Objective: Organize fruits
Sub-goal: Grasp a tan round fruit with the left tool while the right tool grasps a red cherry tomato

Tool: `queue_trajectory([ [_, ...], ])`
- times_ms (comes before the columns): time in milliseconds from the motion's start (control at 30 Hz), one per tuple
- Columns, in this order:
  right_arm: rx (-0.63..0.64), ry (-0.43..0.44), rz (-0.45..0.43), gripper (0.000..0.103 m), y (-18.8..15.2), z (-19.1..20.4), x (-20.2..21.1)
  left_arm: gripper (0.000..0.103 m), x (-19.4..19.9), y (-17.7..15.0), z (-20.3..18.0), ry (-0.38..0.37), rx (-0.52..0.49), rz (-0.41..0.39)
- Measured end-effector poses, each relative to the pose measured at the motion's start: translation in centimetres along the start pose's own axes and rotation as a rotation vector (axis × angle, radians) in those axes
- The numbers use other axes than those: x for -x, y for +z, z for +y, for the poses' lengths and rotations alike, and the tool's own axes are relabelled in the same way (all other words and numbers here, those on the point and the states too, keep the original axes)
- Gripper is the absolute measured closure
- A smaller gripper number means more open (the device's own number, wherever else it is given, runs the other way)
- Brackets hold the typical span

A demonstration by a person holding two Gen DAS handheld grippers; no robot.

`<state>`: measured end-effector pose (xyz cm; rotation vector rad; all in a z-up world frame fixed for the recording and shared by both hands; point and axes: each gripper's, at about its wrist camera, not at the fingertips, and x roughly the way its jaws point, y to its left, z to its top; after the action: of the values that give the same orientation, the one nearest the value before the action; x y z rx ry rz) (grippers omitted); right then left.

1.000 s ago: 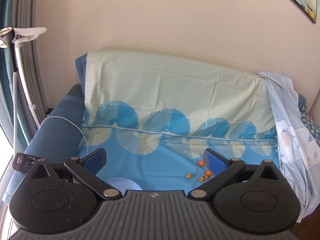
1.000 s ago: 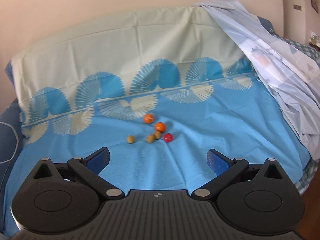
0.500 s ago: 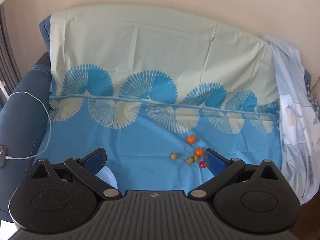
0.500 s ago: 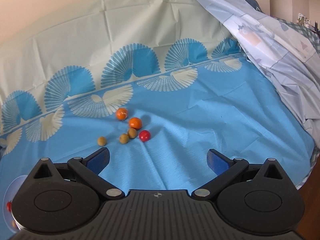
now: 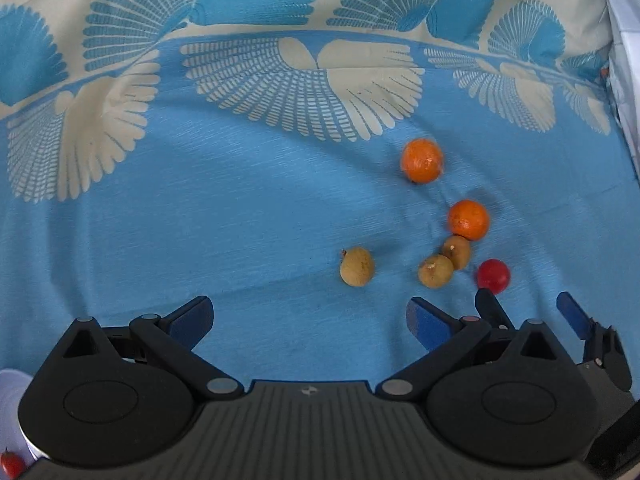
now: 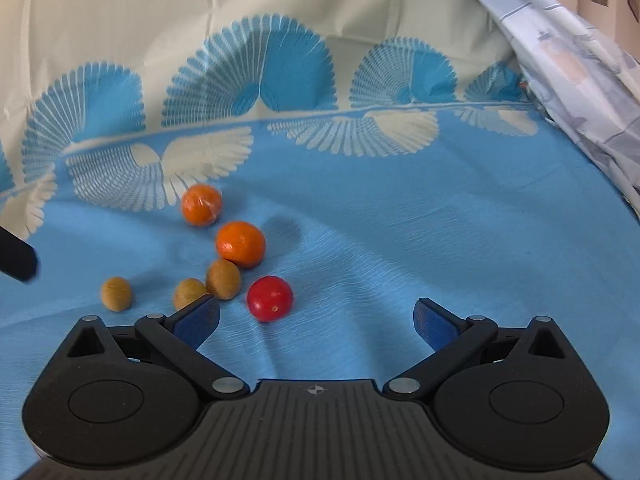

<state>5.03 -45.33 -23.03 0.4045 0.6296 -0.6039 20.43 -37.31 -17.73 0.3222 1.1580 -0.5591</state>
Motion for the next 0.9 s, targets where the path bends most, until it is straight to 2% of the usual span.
queue_trajectory([
  [100,0.040,-0.001,-0.014,0.001,-0.5,0.4,-2.2,0.000,-2.7,0.8,-1.2,0.017,-0.083,0.001],
  [267,0.086,0.000,-0.021,0.001,-1.1,1.0,-3.5,0.000,-6.1,1.5,-2.4,0.093,-0.151,0.039],
  [300,0.099,0.003,-0.026,0.003,-1.2,1.2,-3.5,0.001,-6.0,1.4,-2.4,0.094,-0.152,0.020],
  [333,0.111,0.003,-0.032,0.005,-1.2,1.3,-3.4,0.014,-5.6,1.1,-2.4,0.091,-0.147,-0.010],
  [367,0.127,0.012,-0.038,0.017,-1.2,1.5,-3.3,0.038,-5.0,0.9,-2.5,0.074,-0.141,-0.030],
  [400,0.144,0.031,-0.050,0.049,-1.2,1.8,-3.0,0.052,-4.5,0.8,-2.6,0.062,-0.142,-0.039],
  [433,0.168,0.055,-0.058,0.066,-1.2,2.0,-2.6,0.076,-4.0,0.6,-2.8,0.044,-0.153,-0.036],
  [467,0.187,0.064,-0.055,0.072,-1.1,2.3,-2.2,0.075,-3.7,0.5,-3.0,0.040,-0.161,-0.031],
  [567,0.136,0.066,-0.045,0.072,-1.0,1.8,-1.6,0.075,-2.3,-0.3,-3.1,0.053,-0.163,-0.058],
  [667,0.119,0.040,-0.055,0.072,-1.0,1.2,-0.8,0.075,0.1,-1.4,-2.5,0.045,-0.123,-0.064],
  [767,0.090,0.039,-0.037,0.072,-0.9,0.6,0.6,0.075,2.9,-3.2,-2.0,0.079,-0.114,-0.079],
  [900,0.074,0.085,-0.038,0.072,-0.8,0.8,3.8,0.075,6.8,-5.9,-1.0,0.144,-0.106,-0.094],
])
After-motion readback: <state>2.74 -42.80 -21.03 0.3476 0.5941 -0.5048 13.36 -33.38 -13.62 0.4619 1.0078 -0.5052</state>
